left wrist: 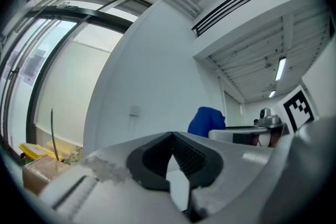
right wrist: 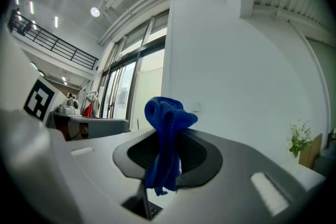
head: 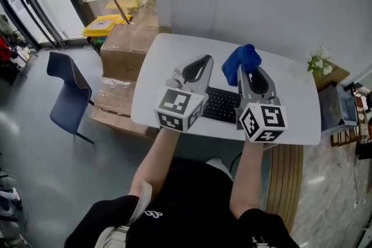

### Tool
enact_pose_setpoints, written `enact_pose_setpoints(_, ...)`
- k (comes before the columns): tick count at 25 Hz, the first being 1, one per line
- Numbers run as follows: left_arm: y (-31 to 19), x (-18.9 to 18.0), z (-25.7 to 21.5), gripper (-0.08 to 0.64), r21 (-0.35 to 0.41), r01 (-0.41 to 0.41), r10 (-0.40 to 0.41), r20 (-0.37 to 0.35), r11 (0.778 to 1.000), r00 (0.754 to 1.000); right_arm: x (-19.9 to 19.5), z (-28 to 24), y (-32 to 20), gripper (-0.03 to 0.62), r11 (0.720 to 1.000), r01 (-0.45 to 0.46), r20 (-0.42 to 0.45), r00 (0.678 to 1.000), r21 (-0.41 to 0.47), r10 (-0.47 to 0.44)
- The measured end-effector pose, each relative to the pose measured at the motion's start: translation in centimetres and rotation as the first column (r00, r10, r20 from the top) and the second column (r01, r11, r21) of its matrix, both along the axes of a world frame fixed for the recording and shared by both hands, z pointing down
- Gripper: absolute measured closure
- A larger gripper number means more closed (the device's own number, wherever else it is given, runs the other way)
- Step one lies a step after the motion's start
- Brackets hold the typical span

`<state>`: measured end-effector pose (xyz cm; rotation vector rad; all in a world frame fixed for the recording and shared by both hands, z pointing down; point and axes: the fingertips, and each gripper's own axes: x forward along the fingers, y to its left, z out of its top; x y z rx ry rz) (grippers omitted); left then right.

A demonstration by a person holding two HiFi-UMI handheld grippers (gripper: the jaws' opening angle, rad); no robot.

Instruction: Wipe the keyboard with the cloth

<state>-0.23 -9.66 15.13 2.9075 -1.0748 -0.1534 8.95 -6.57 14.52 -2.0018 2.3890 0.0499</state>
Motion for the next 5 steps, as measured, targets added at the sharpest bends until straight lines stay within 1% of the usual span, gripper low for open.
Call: enact_pose_setpoints(5, -0.05, 0.09, 0.19, 0.561, -0.003, -0.004, 0.004, -0.001, 1.0, 1.0, 0.05, 0.1, -0.2, 0.5, 1.0, -0.003, -0.005, 1.0, 0.0, 0.003)
